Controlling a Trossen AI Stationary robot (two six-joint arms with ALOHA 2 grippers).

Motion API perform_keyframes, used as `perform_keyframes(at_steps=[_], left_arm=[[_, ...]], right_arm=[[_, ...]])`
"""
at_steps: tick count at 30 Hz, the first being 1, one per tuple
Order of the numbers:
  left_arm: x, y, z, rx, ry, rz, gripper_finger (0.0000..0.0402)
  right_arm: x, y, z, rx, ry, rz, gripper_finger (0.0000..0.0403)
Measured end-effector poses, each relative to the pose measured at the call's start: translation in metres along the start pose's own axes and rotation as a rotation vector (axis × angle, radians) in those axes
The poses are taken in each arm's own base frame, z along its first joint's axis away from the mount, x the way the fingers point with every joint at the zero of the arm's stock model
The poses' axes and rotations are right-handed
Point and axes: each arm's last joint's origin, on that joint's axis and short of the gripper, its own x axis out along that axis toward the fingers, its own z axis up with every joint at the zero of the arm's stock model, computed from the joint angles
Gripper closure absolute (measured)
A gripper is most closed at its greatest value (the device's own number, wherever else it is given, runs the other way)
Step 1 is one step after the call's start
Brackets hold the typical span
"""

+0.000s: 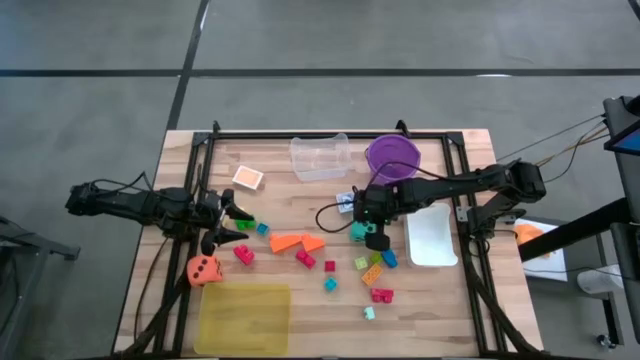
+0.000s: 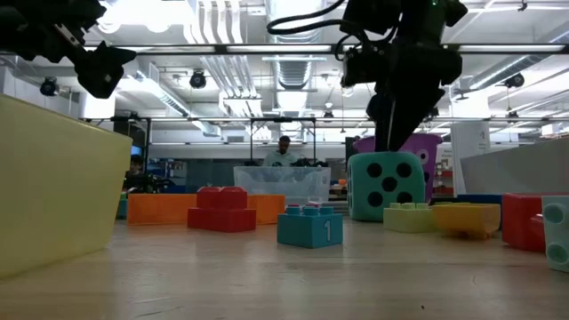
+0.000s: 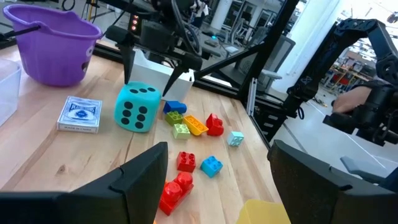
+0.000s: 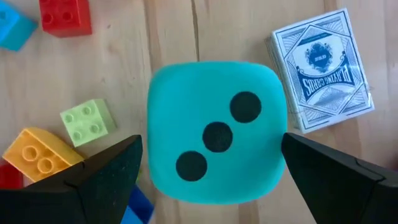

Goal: Pick & Place Toys
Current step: Put the light blue dice into the white bin

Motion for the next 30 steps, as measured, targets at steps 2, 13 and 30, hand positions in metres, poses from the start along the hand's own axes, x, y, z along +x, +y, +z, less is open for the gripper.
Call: perform_keyframes(at_steps=[2, 13, 30], left_arm=[[0.0, 0.0, 0.0, 0.0, 0.0, 0.0, 0.0128], [0.0, 0.0, 0.0, 0.001, 0.0, 0.0, 0.0128], [0.0, 0.0, 0.0, -0.001, 0.001, 0.0, 0.0128]], right_arm=[[0.001, -0.001, 0.0, -0.009, -0.011, -0.029, 0.0024], [0.001, -0.002, 0.001, -0.074, -0.023, -0.114, 0.0024], [0.023, -0.002, 0.0, -0.228, 0.047, -0.133, 0.0024]])
